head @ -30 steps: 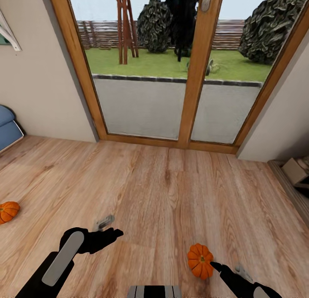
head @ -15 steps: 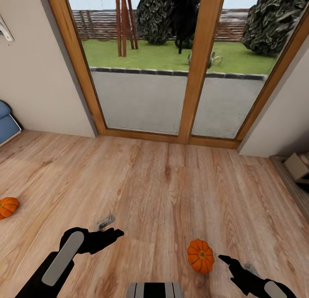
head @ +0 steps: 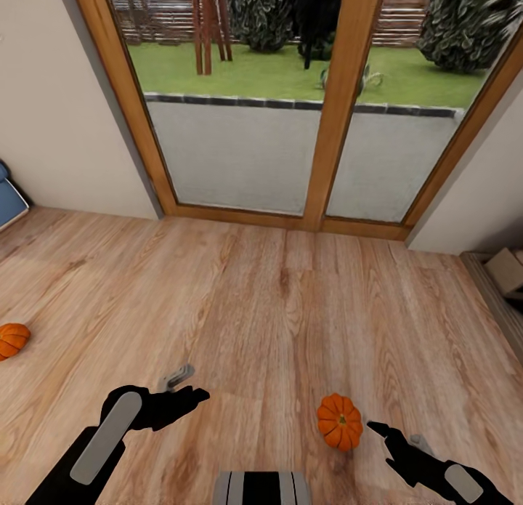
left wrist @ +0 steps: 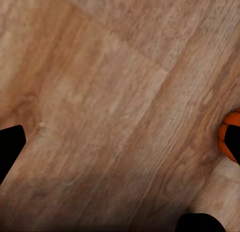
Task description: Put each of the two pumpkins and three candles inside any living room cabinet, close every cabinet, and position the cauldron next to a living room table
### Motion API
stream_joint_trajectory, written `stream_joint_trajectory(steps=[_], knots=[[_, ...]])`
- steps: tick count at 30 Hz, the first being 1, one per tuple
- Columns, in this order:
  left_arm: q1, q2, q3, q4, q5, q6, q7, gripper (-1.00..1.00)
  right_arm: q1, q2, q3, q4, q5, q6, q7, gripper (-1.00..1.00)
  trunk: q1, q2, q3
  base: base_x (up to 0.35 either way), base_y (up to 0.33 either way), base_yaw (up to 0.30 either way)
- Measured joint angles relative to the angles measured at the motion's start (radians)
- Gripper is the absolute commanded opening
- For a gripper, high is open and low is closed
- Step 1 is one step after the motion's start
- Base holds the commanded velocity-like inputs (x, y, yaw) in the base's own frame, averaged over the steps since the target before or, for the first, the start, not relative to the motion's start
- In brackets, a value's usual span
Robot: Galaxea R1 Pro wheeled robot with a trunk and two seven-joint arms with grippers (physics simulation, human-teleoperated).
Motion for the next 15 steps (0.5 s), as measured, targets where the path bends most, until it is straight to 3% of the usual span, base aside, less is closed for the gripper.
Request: stream_joint_trajectory(steps=[15], knots=[[0.000,0.005,0.006,-0.005,0.009,0.001,-0.005,1.00,0.000,-0.001,0.001,0.000,0.002,0.002,0.070,1.00,0.007,-0.004,-0.058,0.000,0.000,0.000]])
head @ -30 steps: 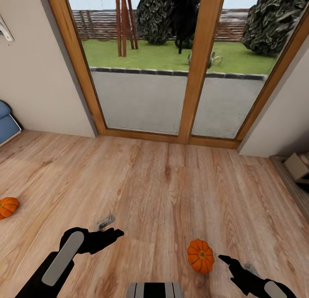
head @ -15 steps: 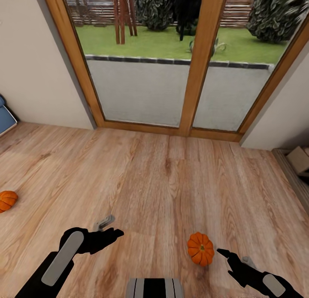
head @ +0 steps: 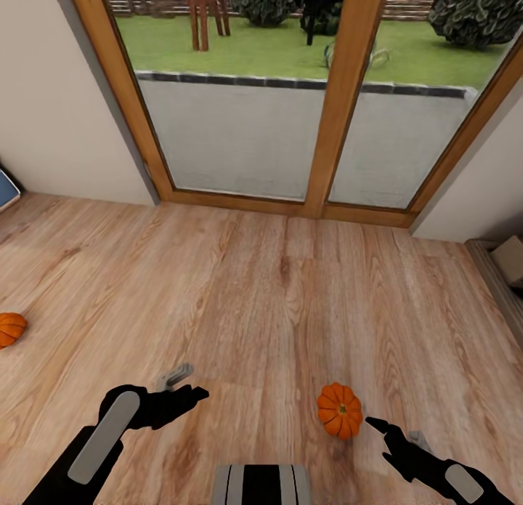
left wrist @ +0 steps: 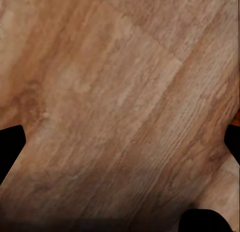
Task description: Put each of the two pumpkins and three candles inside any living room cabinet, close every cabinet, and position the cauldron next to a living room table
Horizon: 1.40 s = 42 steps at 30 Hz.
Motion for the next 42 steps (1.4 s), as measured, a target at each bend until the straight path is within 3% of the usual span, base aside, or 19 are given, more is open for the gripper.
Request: stream_joint_trajectory(steps=[6,12,19,42], knots=[[0.000,0.001,0.036,-0.017,0.043,0.057,-0.001,1.00,0.000,0.000,0.000,0.000,0.000,-0.002,0.014,1.00,0.003,-0.001,-0.023,0.000,0.000,0.000],[0.000,-0.001,0.053,-0.017,0.048,0.070,-0.001,1.00,0.000,0.000,0.004,0.000,0.009,-0.006,0.070,1.00,0.005,-0.003,-0.046,0.000,0.000,0.000],[0.000,-0.001,0.053,-0.018,0.049,0.071,-0.001,1.00,0.000,-0.001,0.006,0.000,0.013,-0.011,0.082,1.00,0.009,-0.004,-0.074,0.000,0.000,0.000],[0.000,-0.003,0.051,-0.018,0.048,0.070,-0.001,1.00,0.000,-0.001,0.006,0.000,0.013,-0.015,0.083,1.00,0.008,-0.005,-0.074,0.064,0.007,0.000]])
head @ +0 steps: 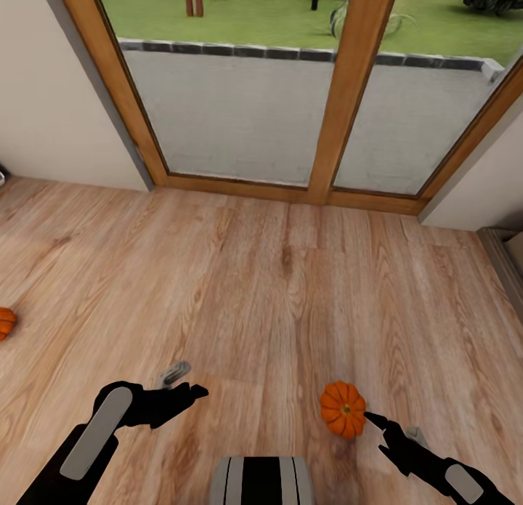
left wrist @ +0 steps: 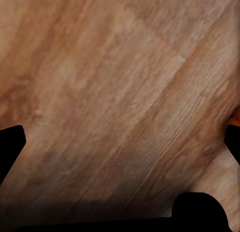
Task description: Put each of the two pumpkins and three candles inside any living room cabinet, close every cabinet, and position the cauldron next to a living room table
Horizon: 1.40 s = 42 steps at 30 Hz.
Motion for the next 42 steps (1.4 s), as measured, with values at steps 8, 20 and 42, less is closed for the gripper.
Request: stream_joint_trajectory(steps=[8,20,42], knots=[[0.000,0.000,0.002,0.003,0.000,0.000,0.000,1.00,0.000,0.000,0.000,0.000,0.000,0.000,0.000,1.00,0.000,0.000,0.000,0.135,0.037,0.000],[0.000,0.000,0.002,0.003,0.000,0.000,0.000,1.00,0.000,0.001,0.000,0.000,0.002,-0.004,0.000,1.00,0.002,-0.001,-0.011,0.004,0.010,0.000],[0.000,-0.003,-0.003,0.003,-0.001,0.000,0.000,1.00,0.000,0.001,-0.003,-0.001,-0.004,-0.003,0.001,1.00,0.009,-0.004,-0.073,0.000,0.000,0.000]])
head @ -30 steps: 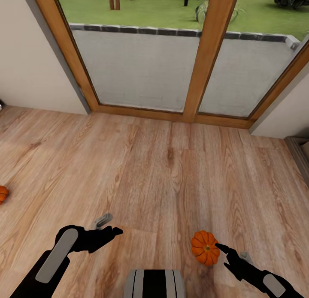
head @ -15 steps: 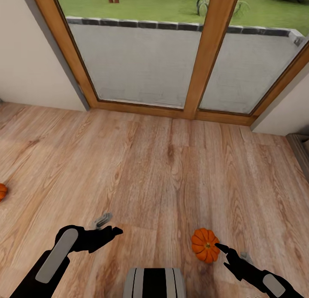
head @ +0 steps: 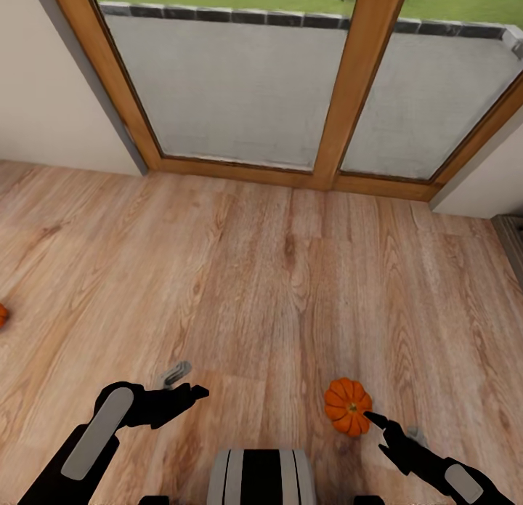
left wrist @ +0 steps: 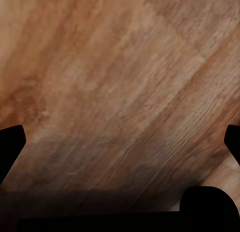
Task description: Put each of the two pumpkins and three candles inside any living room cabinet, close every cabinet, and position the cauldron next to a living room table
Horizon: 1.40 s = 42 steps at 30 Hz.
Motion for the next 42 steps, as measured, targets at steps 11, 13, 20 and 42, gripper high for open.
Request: stream_joint_trajectory(steps=[11,13,20,42], knots=[[0.000,0.001,0.005,-0.003,0.001,0.000,0.000,1.00,0.000,0.000,-0.005,-0.001,-0.009,0.003,0.001,1.00,0.000,0.000,0.000,0.010,0.044,0.000],[0.000,0.001,0.004,-0.003,0.002,0.000,0.000,1.00,0.000,0.000,0.003,0.001,0.005,-0.002,-0.001,1.00,0.000,0.000,0.000,0.011,0.042,0.000],[0.000,0.001,0.000,0.000,0.002,0.000,0.000,1.00,0.000,0.000,0.003,0.001,0.005,-0.002,-0.002,1.00,0.000,0.000,0.000,0.016,0.041,0.000],[0.001,0.000,-0.005,0.001,0.000,0.000,0.000,1.00,0.000,0.000,-0.003,-0.001,-0.013,0.003,0.000,1.00,0.000,0.000,0.000,0.088,0.002,0.000]])
